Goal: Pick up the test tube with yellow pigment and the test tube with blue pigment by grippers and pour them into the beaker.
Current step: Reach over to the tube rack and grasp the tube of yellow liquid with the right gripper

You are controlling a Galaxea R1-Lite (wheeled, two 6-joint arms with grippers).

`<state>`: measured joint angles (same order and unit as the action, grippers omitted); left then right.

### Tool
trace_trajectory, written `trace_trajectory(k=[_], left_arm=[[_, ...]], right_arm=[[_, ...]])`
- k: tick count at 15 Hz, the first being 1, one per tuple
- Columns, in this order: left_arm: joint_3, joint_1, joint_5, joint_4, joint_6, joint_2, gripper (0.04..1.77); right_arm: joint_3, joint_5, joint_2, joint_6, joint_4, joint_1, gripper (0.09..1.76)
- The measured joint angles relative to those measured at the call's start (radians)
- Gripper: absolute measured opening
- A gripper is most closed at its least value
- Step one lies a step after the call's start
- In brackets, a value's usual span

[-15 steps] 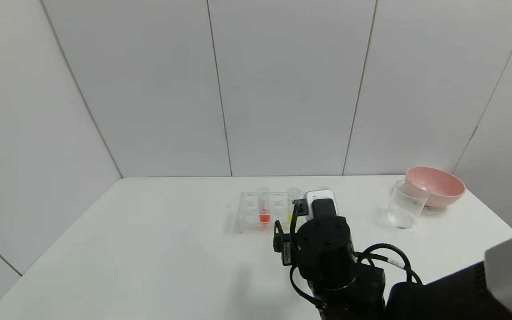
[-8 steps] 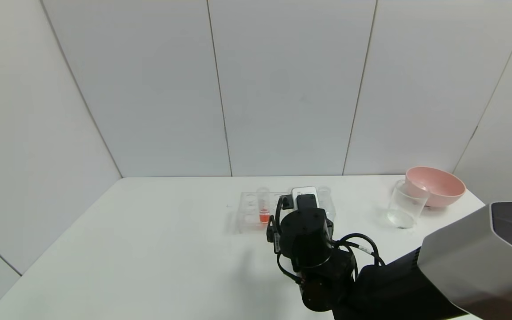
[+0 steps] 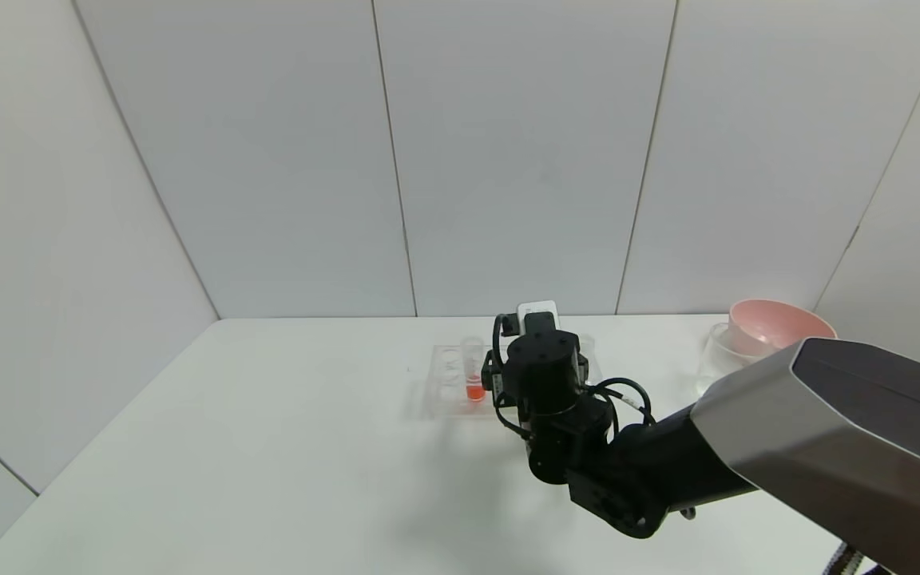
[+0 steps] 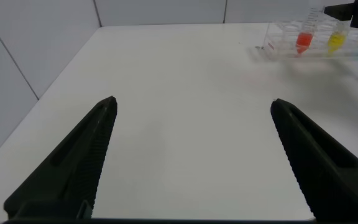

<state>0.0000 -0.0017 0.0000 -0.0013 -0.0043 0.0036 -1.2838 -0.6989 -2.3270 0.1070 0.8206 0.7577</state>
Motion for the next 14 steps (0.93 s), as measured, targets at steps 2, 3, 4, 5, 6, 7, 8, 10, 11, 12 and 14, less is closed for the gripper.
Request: trace_trajectory(k=[2,3,4,5,6,7,8,10,11,12,14], left_arm=[[0.000,0.000,0.000,0.000,0.000,0.000,1.76],[0.000,0.000,0.000,0.000,0.000,0.000,1.76],[0.000,0.000,0.000,0.000,0.000,0.000,1.76],[0.000,0.000,0.000,0.000,0.000,0.000,1.76],[0.000,0.000,0.000,0.000,0.000,0.000,1.76],[0.000,0.000,0.000,0.000,0.000,0.000,1.76],[0.000,0.000,0.000,0.000,0.000,0.000,1.76],[0.000,0.000,0.000,0.000,0.000,0.000,1.76],[0.000,0.000,0.000,0.000,0.000,0.000,1.76],[0.000,0.000,0.000,0.000,0.000,0.000,1.76],[0.000,0.000,0.000,0.000,0.000,0.000,1.76]], right_arm=[[-0.040,0.017,-0.035,-0.005,0.006,-0.017,1.71],[-0.057,0.018,-0.050,-0.005,0.006,-0.023,1.71],[-0.070,0.018,-0.061,-0.005,0.006,-0.025,1.71],[-0.079,0.018,-0.070,-0.006,0.005,-0.026,1.71],[-0.085,0.018,-0.077,-0.006,0.005,-0.026,1.71],[-0.089,0.018,-0.081,-0.006,0.005,-0.027,1.71],[-0.091,0.018,-0.084,-0.006,0.006,-0.028,1.71],[-0.094,0.018,-0.088,-0.006,0.006,-0.031,1.41],[-0.096,0.018,-0.090,-0.006,0.004,-0.034,1.27],[-0.097,0.018,-0.090,-0.006,0.004,-0.036,1.12],[-0.098,0.018,-0.089,-0.006,0.002,-0.038,0.89]])
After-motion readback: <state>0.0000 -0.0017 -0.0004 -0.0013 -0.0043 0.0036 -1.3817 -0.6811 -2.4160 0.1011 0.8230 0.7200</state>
